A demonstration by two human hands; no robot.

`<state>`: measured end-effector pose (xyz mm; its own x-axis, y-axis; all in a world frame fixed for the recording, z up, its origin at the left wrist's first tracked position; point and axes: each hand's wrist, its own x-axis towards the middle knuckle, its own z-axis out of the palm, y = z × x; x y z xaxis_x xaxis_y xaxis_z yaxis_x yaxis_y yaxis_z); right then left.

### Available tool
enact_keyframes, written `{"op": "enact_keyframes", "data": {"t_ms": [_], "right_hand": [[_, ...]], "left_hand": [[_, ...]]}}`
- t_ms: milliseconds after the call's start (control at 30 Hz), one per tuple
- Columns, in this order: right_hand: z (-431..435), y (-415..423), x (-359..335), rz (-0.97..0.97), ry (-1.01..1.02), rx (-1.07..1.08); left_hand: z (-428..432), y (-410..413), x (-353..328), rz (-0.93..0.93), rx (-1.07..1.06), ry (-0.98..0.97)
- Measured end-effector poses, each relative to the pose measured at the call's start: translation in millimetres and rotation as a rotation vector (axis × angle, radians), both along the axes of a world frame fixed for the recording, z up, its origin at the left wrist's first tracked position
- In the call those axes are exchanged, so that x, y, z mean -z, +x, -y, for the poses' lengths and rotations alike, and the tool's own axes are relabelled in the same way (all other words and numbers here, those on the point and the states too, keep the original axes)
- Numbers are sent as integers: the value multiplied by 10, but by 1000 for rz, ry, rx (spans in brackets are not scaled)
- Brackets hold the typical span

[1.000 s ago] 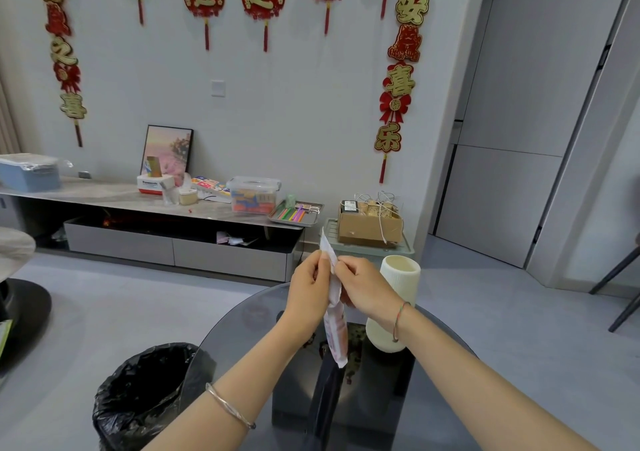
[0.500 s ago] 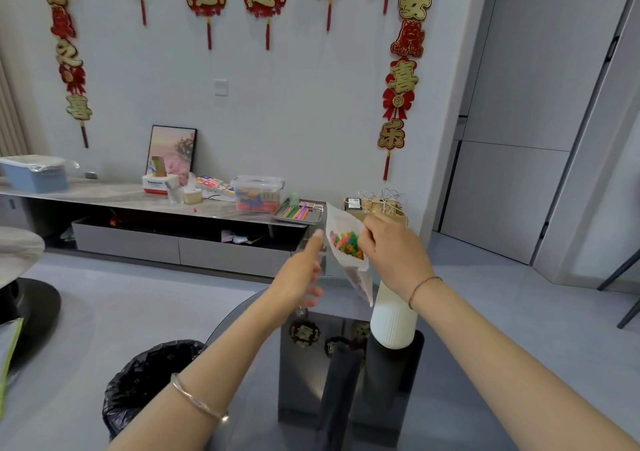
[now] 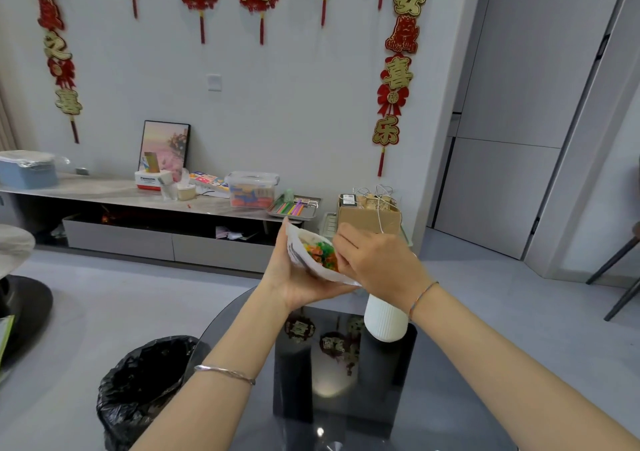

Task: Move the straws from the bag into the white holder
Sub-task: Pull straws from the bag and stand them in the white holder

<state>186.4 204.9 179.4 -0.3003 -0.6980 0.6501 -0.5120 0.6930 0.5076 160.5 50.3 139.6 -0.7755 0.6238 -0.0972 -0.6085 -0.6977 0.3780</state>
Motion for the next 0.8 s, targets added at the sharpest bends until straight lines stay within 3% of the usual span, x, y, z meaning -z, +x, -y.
{"op": "enact_keyframes", "data": {"t_ms": [167, 333, 467, 667, 733, 800], "right_hand": [[-93, -27, 85, 247, -101, -41], [-180, -98, 185, 487, -296, 87], [-144, -128, 241, 691, -635, -68], [-233, -146, 344, 678, -656, -214], [-214, -139, 393, 788, -718, -282], [-167, -137, 446, 963, -965, -358]], "left_hand": [[-21, -54, 100, 68, -197, -116], [-11, -53, 183, 40, -308, -146], [-18, -17, 237, -5, -298, -139], [-12, 32, 267, -5, -299, -10], [-33, 17, 230, -13, -362, -30], [-90, 10, 185, -43, -432, -74]]}}
